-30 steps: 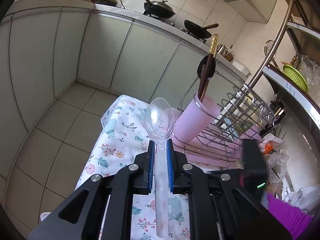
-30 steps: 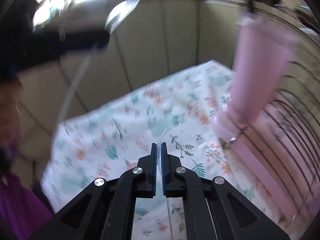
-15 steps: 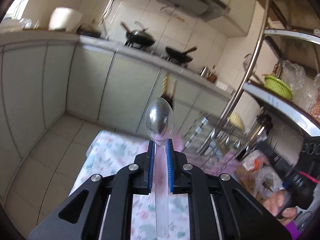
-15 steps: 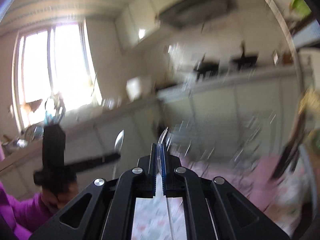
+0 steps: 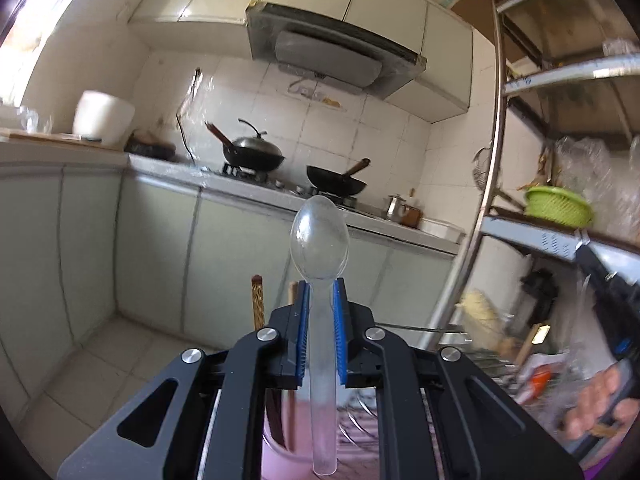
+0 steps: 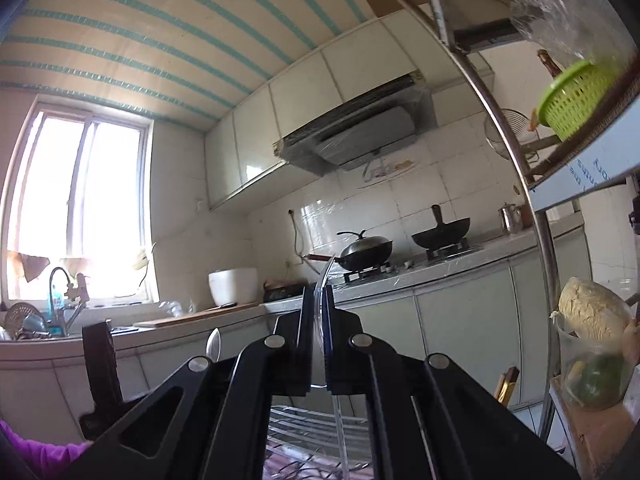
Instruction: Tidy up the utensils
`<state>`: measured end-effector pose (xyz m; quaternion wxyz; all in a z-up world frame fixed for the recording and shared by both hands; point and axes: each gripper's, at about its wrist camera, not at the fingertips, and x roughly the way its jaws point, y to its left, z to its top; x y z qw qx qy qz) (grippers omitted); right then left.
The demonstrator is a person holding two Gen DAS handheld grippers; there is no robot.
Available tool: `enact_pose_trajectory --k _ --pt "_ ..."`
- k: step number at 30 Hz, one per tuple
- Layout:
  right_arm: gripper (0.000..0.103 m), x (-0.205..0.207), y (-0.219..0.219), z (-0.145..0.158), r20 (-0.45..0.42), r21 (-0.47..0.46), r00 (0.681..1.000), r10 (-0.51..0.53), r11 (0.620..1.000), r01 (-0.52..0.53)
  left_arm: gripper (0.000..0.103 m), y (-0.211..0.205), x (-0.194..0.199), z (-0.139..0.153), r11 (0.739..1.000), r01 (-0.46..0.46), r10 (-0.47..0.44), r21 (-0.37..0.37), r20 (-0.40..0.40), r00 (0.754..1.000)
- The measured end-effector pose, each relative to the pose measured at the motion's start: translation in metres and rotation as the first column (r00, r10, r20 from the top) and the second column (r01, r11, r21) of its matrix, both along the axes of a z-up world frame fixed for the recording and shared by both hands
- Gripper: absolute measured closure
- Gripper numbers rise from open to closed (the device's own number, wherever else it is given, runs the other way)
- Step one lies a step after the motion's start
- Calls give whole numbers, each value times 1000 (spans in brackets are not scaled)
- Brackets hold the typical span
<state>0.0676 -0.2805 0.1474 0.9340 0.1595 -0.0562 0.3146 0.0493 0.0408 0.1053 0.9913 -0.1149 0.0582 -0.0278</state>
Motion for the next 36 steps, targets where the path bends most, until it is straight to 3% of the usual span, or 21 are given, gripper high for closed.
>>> enact_pose_trajectory --k 6,16,25,36 --pt "99 23 -7 -10 15 13 999 -30 999 30 92 -7 26 -20 998 -45 44 51 13 999" --pt "99 44 -13 -32 17 27 998 -53 998 53 92 -17 28 -44 991 -85 80 104 45 996" --pt "99 54 -14 -24 47 43 997 -66 997 64 92 -13 28 -43 990 -104 97 92 72 993" --pt "99 48 -13 -59 -83 16 993 -82 996 84 92 -13 19 -63 995 -66 66 75 -1 998"
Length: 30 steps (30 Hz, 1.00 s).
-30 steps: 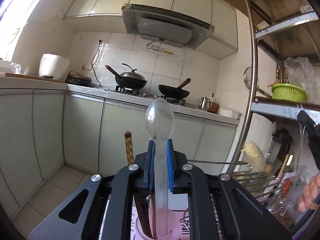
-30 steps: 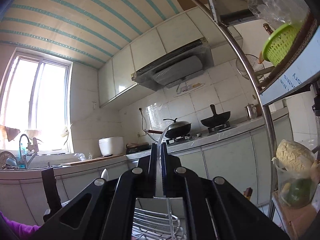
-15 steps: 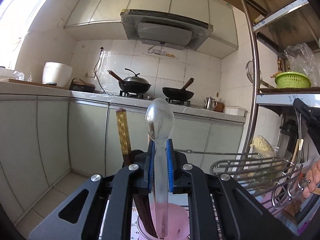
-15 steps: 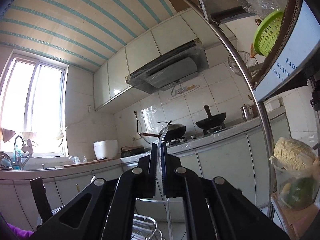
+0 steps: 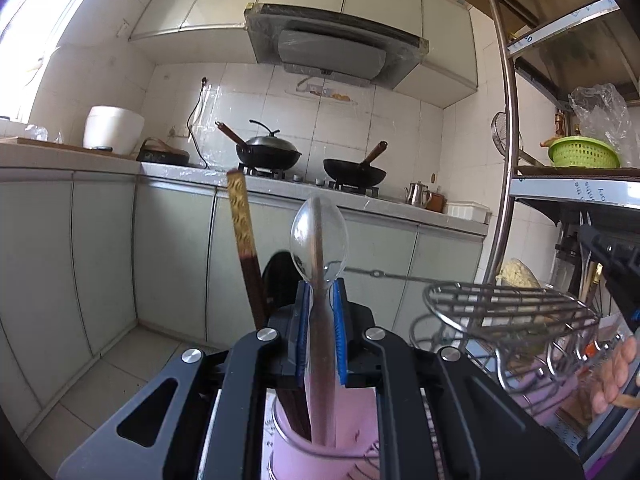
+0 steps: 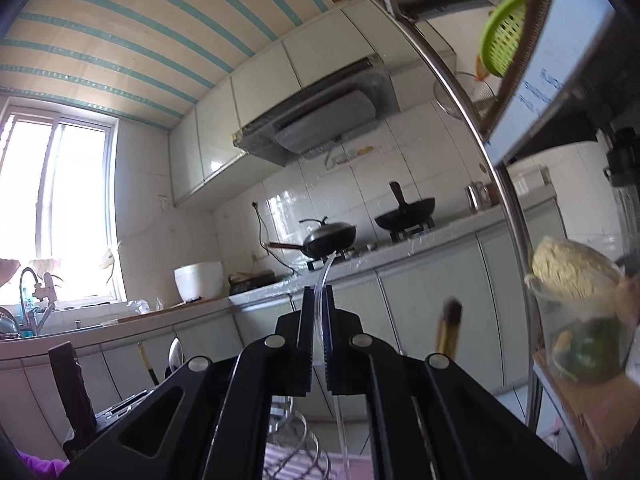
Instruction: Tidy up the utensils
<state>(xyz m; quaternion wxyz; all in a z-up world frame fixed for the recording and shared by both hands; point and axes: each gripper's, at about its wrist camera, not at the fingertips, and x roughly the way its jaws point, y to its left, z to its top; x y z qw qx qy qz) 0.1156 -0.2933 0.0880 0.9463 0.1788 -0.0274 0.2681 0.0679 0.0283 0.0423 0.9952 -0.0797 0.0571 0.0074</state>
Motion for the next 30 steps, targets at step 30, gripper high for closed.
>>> enact_pose_trajectory --k 30 --pt "64 -45 7 -46 -350 -147 924 -151 984 105 66 2 -36 -19 999 39 -46 -35 -225 973"
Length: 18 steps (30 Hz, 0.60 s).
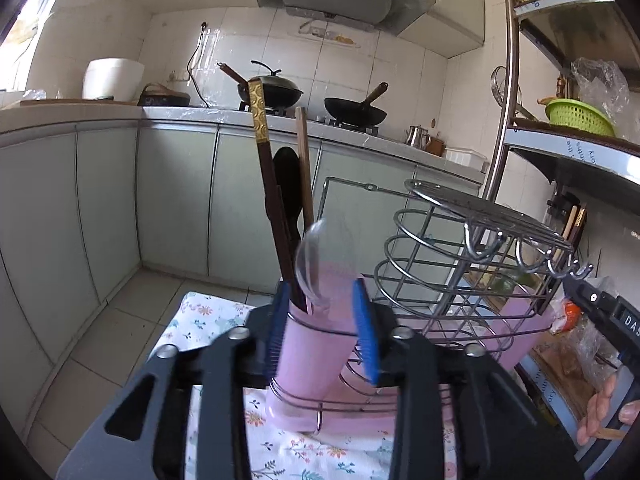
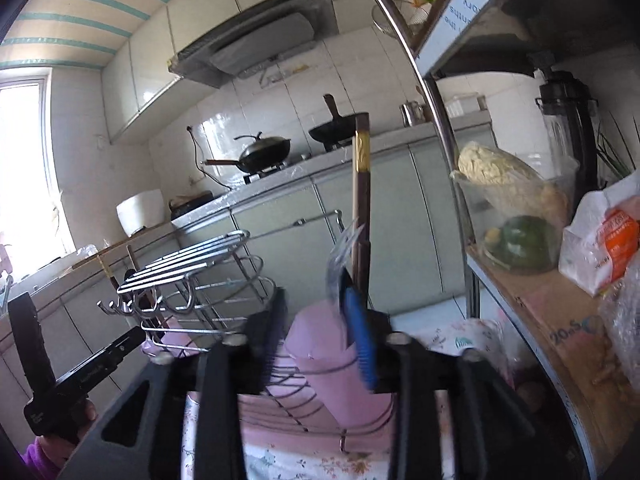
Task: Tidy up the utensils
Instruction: 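Open both tools to release the clear utensils and pull back from the cups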
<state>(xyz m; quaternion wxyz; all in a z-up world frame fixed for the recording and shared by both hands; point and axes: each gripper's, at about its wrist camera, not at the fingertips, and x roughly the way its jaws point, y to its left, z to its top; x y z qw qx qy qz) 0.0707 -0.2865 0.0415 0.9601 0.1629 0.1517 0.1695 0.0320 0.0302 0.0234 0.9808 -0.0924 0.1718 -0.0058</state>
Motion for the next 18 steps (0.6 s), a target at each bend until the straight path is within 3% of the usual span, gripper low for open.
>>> enact_pose_trajectory --k 10,18 --pt "64 -11 6 -4 -89 -48 996 -15 999 11 64 10 -16 2 998 -3 1 -61 -47 999" --pt "64 -31 28 -13 -141 -77 989 39 996 -51 63 11 -35 0 997 -11 2 -82 -101 995"
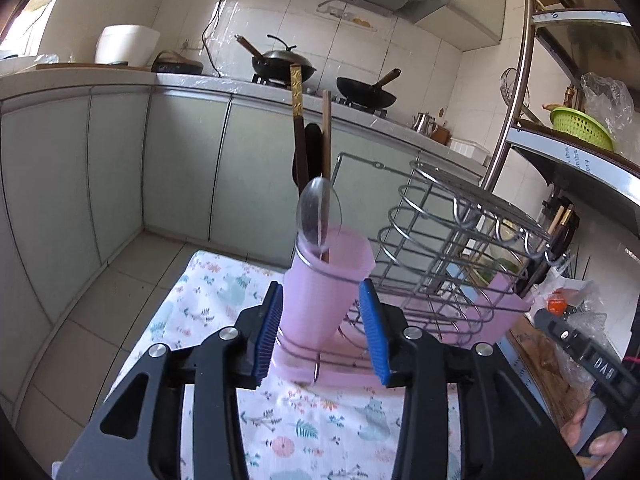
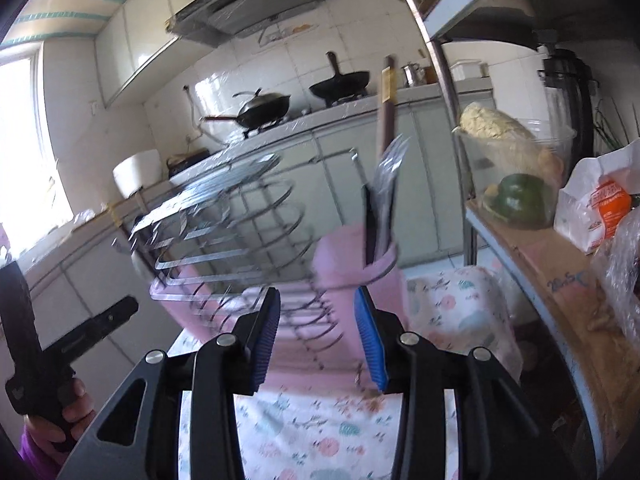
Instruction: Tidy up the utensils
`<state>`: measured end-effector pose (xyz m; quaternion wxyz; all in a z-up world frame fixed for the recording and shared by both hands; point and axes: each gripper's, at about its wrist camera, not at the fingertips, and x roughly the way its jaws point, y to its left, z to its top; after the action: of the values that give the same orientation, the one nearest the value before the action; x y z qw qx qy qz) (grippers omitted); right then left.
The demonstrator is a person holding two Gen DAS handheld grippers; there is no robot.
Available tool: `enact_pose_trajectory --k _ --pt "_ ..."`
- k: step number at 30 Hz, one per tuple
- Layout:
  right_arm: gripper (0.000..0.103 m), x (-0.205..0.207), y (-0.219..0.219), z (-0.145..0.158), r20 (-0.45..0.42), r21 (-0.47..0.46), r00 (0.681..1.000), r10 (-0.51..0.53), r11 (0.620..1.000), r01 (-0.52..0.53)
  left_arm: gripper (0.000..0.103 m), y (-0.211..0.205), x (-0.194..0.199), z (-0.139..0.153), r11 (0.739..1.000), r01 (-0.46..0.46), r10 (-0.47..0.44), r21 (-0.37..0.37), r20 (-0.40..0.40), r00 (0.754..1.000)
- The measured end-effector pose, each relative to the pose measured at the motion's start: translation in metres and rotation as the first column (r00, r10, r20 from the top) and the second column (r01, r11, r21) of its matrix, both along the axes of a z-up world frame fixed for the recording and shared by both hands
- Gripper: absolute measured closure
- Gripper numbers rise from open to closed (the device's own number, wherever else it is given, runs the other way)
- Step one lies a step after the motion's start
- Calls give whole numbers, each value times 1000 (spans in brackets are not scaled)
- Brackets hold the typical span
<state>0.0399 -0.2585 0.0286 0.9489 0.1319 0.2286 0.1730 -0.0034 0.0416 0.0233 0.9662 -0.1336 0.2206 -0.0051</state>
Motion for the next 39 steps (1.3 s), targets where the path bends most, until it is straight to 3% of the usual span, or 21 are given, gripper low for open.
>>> enact_pose_trajectory --k 5,7,10,21,39 --pt "64 -11 20 -2 -25 -31 998 59 998 -59 61 -6 -9 2 1000 11 -11 7 -20 1000" --pt "54 -14 27 -4 -40 -39 996 75 996 -77 55 -10 -13 1 1000 17 -16 16 -29 999" --pt "52 -22 35 -3 -29 -70 997 75 995 -77 54 -17 -17 0 999 27 -26 33 -47 999" --pt "51 -39 53 -10 -36 -172 998 46 984 -51 53 -42 -25 -7 994 39 -29 100 -99 995" --pt "50 -49 50 -9 -18 -187 1000 13 982 -16 53 -60 -38 -6 992 62 -49 111 -116 992"
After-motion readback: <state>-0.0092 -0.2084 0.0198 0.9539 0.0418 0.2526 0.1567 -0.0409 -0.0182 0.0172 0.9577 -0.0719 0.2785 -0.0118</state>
